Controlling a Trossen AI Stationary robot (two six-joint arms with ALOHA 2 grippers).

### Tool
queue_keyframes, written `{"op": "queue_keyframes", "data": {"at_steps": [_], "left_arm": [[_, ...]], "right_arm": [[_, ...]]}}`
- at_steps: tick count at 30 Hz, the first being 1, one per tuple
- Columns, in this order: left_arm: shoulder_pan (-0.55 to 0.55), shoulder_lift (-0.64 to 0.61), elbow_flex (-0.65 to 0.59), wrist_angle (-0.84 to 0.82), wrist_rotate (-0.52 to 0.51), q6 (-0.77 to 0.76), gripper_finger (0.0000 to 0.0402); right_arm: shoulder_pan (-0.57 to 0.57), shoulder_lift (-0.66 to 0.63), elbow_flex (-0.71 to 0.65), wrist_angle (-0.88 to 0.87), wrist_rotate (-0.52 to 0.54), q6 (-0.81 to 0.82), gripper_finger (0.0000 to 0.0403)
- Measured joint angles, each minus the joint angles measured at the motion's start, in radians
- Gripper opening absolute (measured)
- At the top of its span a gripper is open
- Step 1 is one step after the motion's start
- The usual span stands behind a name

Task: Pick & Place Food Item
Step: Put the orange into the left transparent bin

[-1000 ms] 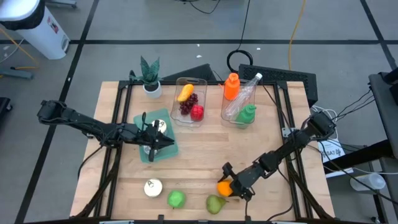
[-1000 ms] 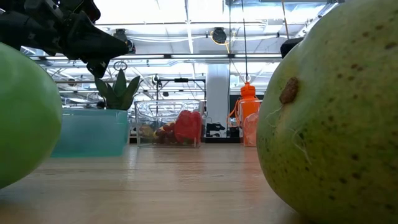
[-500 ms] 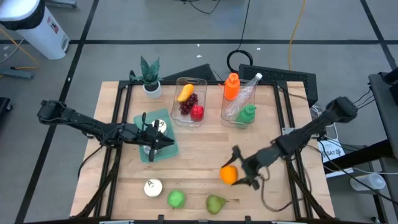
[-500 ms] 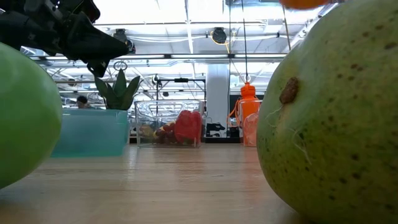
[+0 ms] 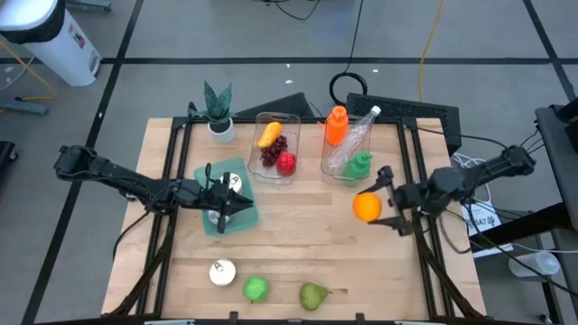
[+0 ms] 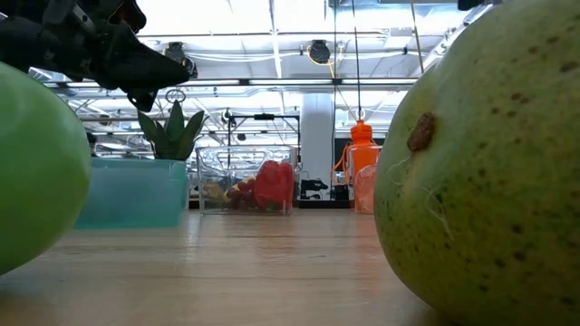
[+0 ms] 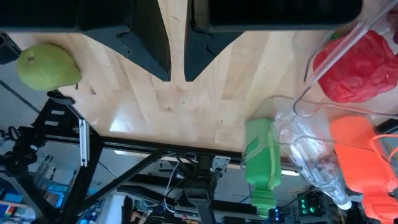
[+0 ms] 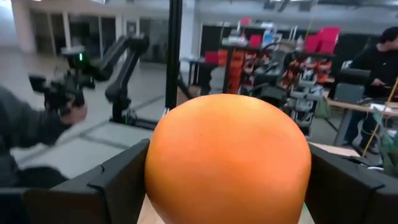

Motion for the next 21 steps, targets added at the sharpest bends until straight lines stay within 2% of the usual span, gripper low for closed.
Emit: {"op": "queue_keyframes", "data": {"at_steps": [4,8,14,17,21], "left_arm": [[0.000,0.000,0.000,0.000,-0.001,0.004,0.0051],[0.000,0.000,0.000,0.005,-0.018,0.004,0.0051],[0.000,0.000,0.000,0.010,-0.070,-0.013,0.0051],[0.000,0.000,0.000,0.010,-0.070,-0.056,0.0051],[0.000,0.000,0.000,0.009,-0.072,-0.058,0.0051]], "right_arm": [[-0.008,-0.119,-0.073,0.010,-0.022,0.022,0.0333],[-0.008,-0.190,-0.183,0.148,-0.058,0.021,0.0333],[-0.009,-0.208,-0.324,0.303,0.021,0.010,0.0333],[-0.012,-0.206,-0.334,0.303,0.049,0.011,0.0333],[-0.012,-0.208,-0.334,0.302,0.021,0.018,0.0333]]}}
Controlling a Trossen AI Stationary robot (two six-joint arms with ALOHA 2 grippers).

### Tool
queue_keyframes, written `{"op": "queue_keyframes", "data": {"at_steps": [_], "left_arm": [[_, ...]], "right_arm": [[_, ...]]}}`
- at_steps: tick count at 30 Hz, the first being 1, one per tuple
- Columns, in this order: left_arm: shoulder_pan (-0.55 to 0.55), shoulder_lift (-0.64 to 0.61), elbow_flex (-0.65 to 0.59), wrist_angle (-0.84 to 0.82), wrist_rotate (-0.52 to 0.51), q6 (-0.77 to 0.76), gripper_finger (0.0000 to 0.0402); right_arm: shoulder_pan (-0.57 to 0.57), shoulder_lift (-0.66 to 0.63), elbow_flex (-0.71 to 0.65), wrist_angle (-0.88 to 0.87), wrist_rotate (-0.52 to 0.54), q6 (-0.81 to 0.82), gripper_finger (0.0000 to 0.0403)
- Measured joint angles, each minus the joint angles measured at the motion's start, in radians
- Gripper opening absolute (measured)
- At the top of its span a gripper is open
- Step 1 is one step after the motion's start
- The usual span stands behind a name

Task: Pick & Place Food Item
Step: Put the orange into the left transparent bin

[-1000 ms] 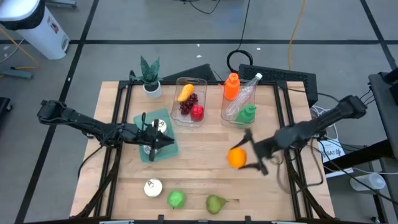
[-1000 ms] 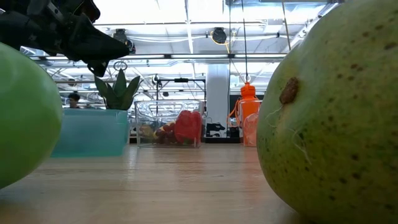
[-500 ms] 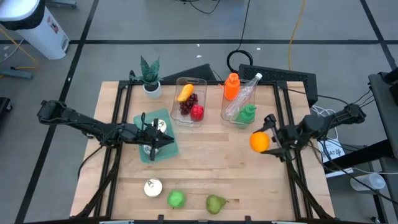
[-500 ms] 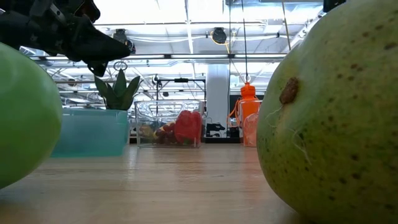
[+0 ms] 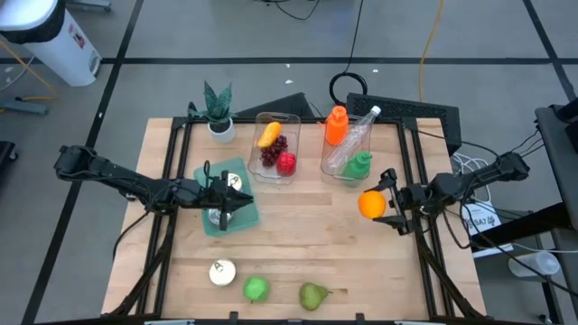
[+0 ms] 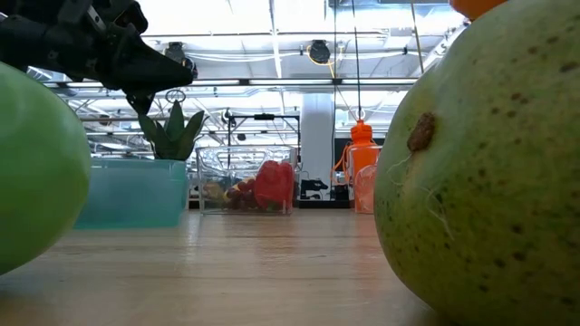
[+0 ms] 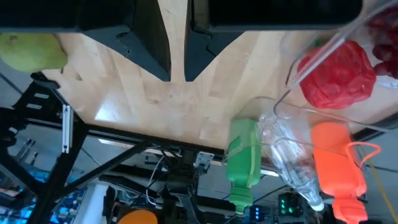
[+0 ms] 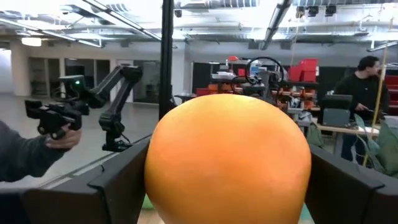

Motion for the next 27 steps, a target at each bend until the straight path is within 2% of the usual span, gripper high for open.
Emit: {"op": "queue_keyframes", "data": {"at_steps": [12,15,19,27], "left_arm": [[0.002,-0.033,0.000,-0.004,-0.008,0.110,0.0051],[0.002,-0.065,0.000,-0.010,-0.047,0.127,0.0051],[0.002,-0.109,0.000,-0.080,-0.094,0.130,0.0051],[0.003,-0.165,0.000,-0.167,-0.098,0.173,0.0051]], "right_arm": [[0.000,-0.039,0.000,-0.103,0.007,-0.018,0.0333],[0.000,-0.060,0.001,-0.153,0.038,-0.001,0.0333],[0.000,-0.064,0.001,-0.195,0.053,0.011,0.0334],[0.000,-0.063,-0.018,-0.186,0.051,0.046,0.0334]]}}
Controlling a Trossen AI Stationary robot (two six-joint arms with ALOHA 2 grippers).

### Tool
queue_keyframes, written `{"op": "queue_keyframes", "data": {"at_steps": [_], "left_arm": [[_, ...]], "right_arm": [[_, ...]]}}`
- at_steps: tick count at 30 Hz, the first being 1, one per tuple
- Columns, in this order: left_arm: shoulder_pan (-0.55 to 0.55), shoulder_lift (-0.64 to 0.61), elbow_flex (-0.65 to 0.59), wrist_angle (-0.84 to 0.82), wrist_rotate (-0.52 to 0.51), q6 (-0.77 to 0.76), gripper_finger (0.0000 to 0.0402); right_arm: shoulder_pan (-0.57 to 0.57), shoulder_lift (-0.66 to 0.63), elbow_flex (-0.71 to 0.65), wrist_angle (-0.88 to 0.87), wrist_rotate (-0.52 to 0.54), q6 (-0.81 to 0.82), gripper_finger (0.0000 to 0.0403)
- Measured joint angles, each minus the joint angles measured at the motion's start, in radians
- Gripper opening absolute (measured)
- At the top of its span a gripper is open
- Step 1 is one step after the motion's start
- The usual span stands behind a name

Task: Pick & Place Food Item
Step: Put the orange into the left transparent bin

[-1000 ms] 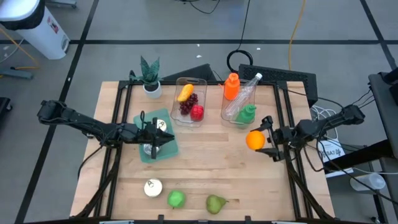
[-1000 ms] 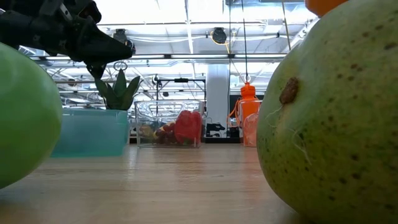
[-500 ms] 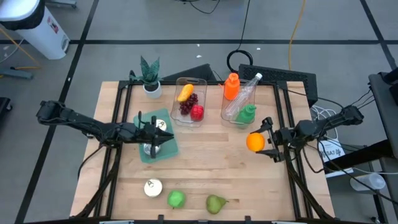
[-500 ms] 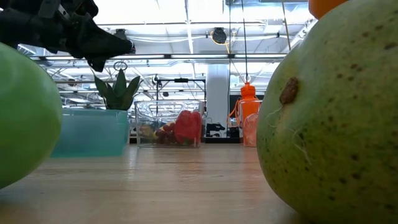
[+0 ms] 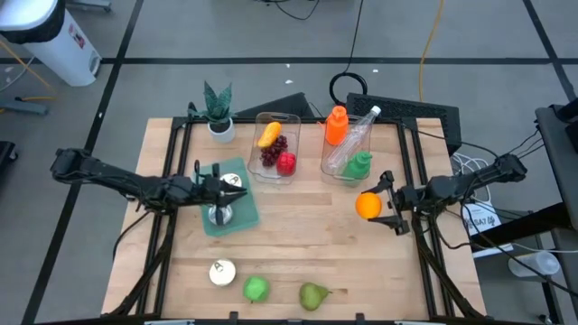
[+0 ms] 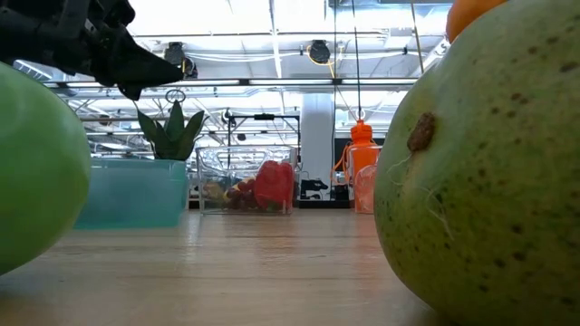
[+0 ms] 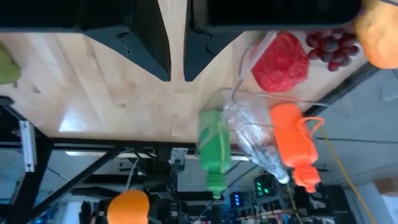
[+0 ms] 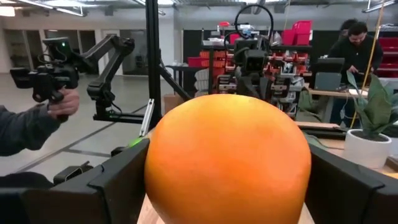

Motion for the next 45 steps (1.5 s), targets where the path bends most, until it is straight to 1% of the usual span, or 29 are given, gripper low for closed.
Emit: {"op": "queue_keyframes", "data": {"at_steps": [4,8,12,18,27,37,42,45], "left_arm": [[0.011,-0.024,0.000,-0.002,-0.021,0.011,0.0051],[0.032,-0.027,0.000,0.000,-0.022,-0.021,0.0051],[0.046,-0.024,0.000,-0.001,-0.022,-0.017,0.0051],[0.059,-0.024,0.000,0.008,-0.022,-0.016,0.0051],[0.080,-0.024,0.000,0.009,-0.022,-0.015,0.0051],[0.117,-0.024,0.000,0.008,-0.023,-0.014,0.0051],[0.134,-0.024,0.000,0.011,-0.023,-0.030,0.0051],[0.139,-0.024,0.000,0.014,-0.023,-0.043,0.0051]], "right_arm": [[0.000,0.007,0.000,0.005,0.001,0.026,0.0334],[0.000,0.027,0.000,0.005,0.004,0.038,0.0334],[0.000,0.056,-0.001,0.014,0.035,0.028,0.0334],[0.000,0.108,-0.001,0.137,0.028,-0.038,0.0334],[0.000,0.194,-0.001,0.240,0.034,-0.054,0.0334],[0.000,0.282,-0.001,0.431,0.037,-0.111,0.0334],[-0.011,0.326,0.000,0.477,0.062,-0.122,0.0334],[-0.030,0.367,0.000,0.486,0.061,-0.096,0.0334]]}}
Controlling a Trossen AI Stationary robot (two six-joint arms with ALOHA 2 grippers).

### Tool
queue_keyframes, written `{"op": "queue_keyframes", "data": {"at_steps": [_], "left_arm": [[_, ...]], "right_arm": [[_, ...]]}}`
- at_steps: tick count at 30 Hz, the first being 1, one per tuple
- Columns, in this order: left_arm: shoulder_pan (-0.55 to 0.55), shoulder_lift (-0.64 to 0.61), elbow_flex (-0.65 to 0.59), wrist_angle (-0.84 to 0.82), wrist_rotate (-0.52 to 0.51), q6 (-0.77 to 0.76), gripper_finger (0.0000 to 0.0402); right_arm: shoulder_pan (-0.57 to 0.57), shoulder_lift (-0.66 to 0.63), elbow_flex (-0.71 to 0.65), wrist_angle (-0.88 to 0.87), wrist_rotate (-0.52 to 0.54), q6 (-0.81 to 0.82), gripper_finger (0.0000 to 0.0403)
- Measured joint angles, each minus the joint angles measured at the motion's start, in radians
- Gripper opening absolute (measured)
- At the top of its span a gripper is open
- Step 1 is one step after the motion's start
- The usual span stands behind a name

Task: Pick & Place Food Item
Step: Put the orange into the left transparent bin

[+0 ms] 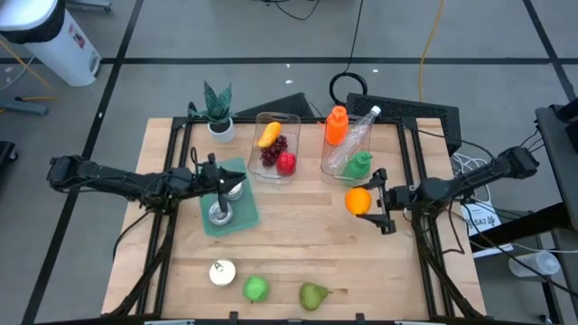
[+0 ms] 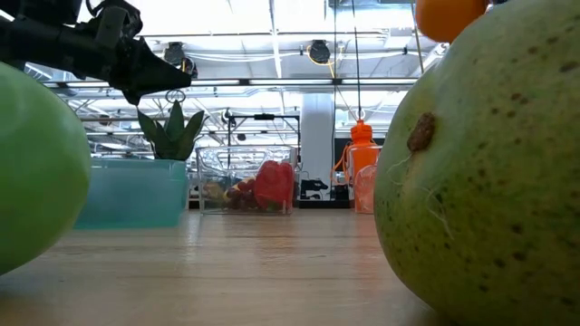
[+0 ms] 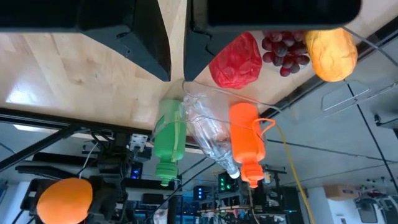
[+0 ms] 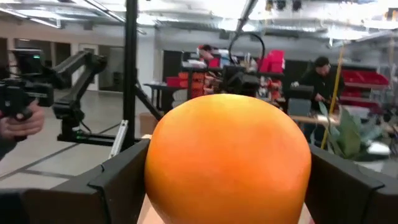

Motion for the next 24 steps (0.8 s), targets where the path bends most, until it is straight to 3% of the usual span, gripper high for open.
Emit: {"op": "queue_keyframes", "data": {"at_steps": [8,18,24], "left_arm": [[0.002,0.000,0.000,0.001,0.000,-0.003,0.0051],[0.002,0.000,0.000,0.060,0.001,0.031,0.0051],[0.002,0.000,0.000,0.074,0.010,0.023,0.0051]], "right_arm": [[-0.060,0.148,0.153,-0.058,-0.004,0.018,0.0334],[-0.233,0.440,0.678,-0.602,-0.003,0.046,0.0333],[-0.368,0.668,0.897,-0.733,-0.009,0.042,0.0333]]}}
